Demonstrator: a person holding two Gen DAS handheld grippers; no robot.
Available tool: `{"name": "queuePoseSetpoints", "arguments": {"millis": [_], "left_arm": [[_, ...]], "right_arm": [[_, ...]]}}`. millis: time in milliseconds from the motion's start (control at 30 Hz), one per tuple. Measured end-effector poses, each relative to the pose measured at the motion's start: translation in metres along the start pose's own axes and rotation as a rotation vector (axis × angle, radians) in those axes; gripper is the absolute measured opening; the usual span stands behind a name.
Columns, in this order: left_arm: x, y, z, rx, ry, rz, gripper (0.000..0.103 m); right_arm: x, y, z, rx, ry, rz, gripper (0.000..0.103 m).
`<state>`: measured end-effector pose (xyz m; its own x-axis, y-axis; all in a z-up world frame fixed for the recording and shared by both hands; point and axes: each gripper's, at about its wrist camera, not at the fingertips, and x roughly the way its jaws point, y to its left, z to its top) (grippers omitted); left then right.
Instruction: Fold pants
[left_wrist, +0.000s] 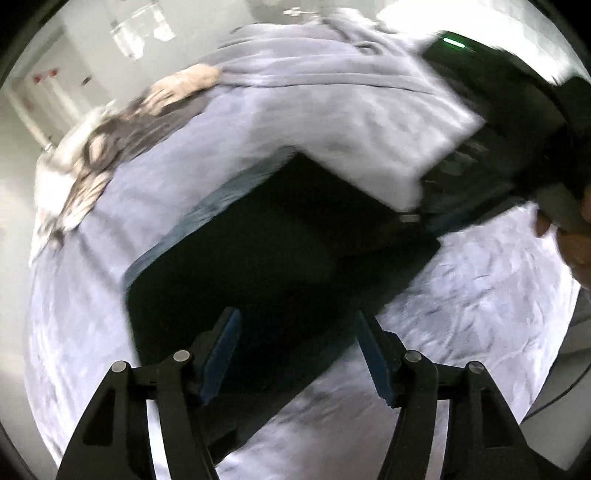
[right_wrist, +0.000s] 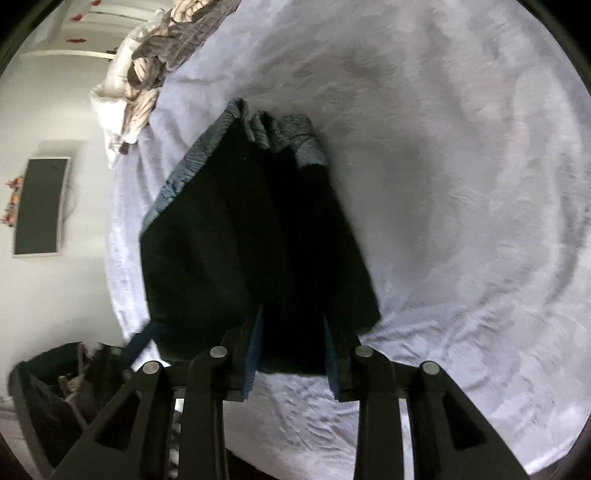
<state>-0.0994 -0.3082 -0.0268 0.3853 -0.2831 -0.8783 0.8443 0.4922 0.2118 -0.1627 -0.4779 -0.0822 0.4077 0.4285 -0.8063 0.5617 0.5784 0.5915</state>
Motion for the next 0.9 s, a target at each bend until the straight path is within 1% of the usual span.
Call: {"name": "queuePoseSetpoints", "arguments": {"millis": [33, 133, 200, 233, 267, 300, 367, 400, 433, 467, 533, 600, 700, 733, 800, 833, 900], "left_arm": [[-0.002, 0.008, -0.003, -0.023, 0.009, 0.02, 0.066], [0.005, 0.042, -0.011, -0.112, 0.057, 0.09, 0.066], [0.016, 0.068, -0.016, -0.192, 0.123, 0.126, 0.066], [0.02, 0.077, -0.018, -0.224, 0.142, 0.13, 0.066], [0.024, 0.089, -0.023, -0.277, 0.176, 0.121, 0.066], [0.028, 0.096, -0.025, -0.3, 0.198, 0.106, 0.066], [0.041, 0.105, -0.035, -0.355, 0.273, 0.039, 0.066], [0.045, 0.108, -0.037, -0.368, 0.286, 0.026, 0.067], [0.048, 0.109, -0.04, -0.378, 0.296, 0.017, 0.074], [0.05, 0.108, -0.042, -0.381, 0.3, 0.02, 0.076], [0.052, 0.107, -0.043, -0.379, 0.3, 0.027, 0.077], [0.055, 0.106, -0.043, -0.386, 0.307, 0.02, 0.077], [0.056, 0.108, -0.042, -0.402, 0.322, -0.005, 0.077], [0.056, 0.107, -0.043, -0.406, 0.324, -0.01, 0.077], [0.055, 0.107, -0.044, -0.412, 0.318, -0.012, 0.079], [0.054, 0.107, -0.045, -0.416, 0.317, -0.011, 0.082], [0.054, 0.109, -0.046, -0.434, 0.321, -0.022, 0.082]], "right_arm": [[-0.003, 0.0, -0.003, -0.003, -0.011, -0.041, 0.034], [-0.013, -0.001, -0.012, -0.009, -0.034, -0.209, 0.034], [-0.019, 0.0, -0.015, -0.002, -0.052, -0.272, 0.034], [-0.023, 0.002, -0.016, -0.001, -0.064, -0.299, 0.034], [-0.027, 0.004, -0.017, -0.001, -0.081, -0.321, 0.034], [-0.033, 0.009, -0.019, -0.008, -0.102, -0.33, 0.034], [-0.042, 0.023, -0.022, -0.038, -0.143, -0.312, 0.034], [-0.044, 0.029, -0.024, -0.054, -0.155, -0.299, 0.034], [-0.044, 0.039, -0.025, -0.08, -0.167, -0.28, 0.034], [-0.041, 0.046, -0.025, -0.1, -0.165, -0.269, 0.034], [-0.029, 0.059, -0.024, -0.128, -0.139, -0.266, 0.034], [-0.009, 0.062, -0.023, -0.14, -0.09, -0.285, 0.033], [0.014, 0.055, -0.025, -0.144, -0.048, -0.359, 0.033], [0.016, 0.051, -0.026, -0.129, -0.042, -0.358, 0.034], [0.013, 0.044, -0.027, -0.092, -0.049, -0.326, 0.036], [0.011, 0.042, -0.027, -0.084, -0.053, -0.313, 0.036], [0.008, 0.04, -0.027, -0.089, -0.051, -0.31, 0.04]]}}
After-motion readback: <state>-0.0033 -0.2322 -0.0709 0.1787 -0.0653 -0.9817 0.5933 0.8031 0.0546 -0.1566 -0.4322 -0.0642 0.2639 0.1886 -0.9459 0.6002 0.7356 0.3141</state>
